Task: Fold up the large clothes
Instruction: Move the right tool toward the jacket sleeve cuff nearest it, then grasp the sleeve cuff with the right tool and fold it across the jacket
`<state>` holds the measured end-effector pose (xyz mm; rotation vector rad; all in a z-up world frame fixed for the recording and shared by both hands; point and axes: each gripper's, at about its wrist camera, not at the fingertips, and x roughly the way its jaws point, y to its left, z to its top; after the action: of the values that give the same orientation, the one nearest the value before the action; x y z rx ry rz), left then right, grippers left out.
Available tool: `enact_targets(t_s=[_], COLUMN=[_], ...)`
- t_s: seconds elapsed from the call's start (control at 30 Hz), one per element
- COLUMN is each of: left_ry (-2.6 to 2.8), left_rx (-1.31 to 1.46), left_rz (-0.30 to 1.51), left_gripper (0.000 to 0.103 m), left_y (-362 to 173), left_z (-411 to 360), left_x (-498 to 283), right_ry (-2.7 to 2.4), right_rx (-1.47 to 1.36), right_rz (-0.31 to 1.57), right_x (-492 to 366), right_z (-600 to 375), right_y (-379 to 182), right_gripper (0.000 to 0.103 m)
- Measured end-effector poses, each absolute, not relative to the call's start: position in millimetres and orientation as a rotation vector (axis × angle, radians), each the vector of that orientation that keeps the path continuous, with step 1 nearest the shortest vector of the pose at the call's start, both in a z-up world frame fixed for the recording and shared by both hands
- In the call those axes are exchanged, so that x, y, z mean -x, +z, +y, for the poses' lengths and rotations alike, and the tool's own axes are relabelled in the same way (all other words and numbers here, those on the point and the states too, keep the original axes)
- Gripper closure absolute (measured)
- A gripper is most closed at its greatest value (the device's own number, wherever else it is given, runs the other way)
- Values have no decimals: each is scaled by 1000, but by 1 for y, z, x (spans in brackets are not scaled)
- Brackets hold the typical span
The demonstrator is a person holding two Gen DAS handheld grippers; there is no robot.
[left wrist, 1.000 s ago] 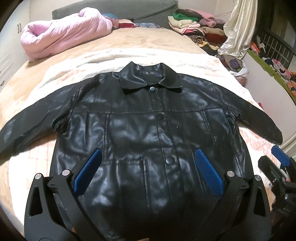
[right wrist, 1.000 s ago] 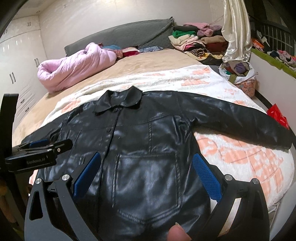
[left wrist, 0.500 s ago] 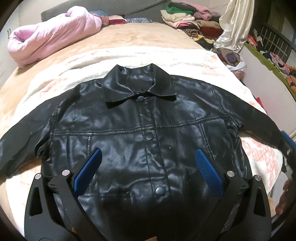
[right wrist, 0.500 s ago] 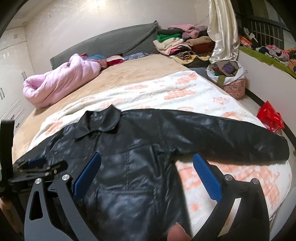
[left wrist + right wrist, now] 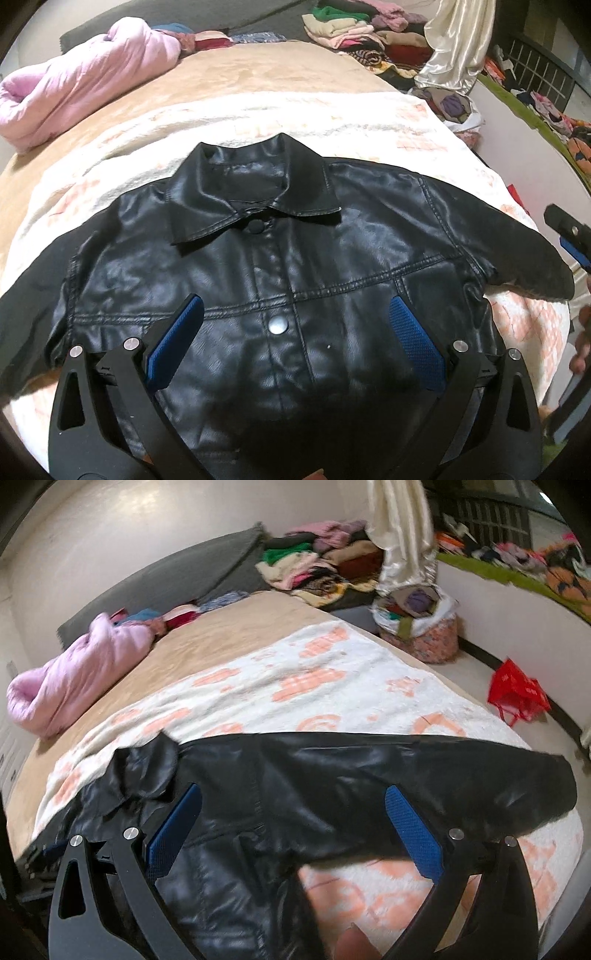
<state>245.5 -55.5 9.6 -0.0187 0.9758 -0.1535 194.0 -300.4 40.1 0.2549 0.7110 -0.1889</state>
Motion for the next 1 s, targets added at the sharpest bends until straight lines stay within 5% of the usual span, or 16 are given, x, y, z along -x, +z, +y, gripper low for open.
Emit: enact_targets(t_s=[1.0], left_ry=[-215], left_rx=[7], left_rz=[1017], left_gripper=[9], left_y=[-55], left_z=[-61], left_x=[-284], right_ry=[-878], right_rx=[-873], right_rz=[648], right_x=[-122], right_z=[-535], right_y=[-67], right_gripper=[4])
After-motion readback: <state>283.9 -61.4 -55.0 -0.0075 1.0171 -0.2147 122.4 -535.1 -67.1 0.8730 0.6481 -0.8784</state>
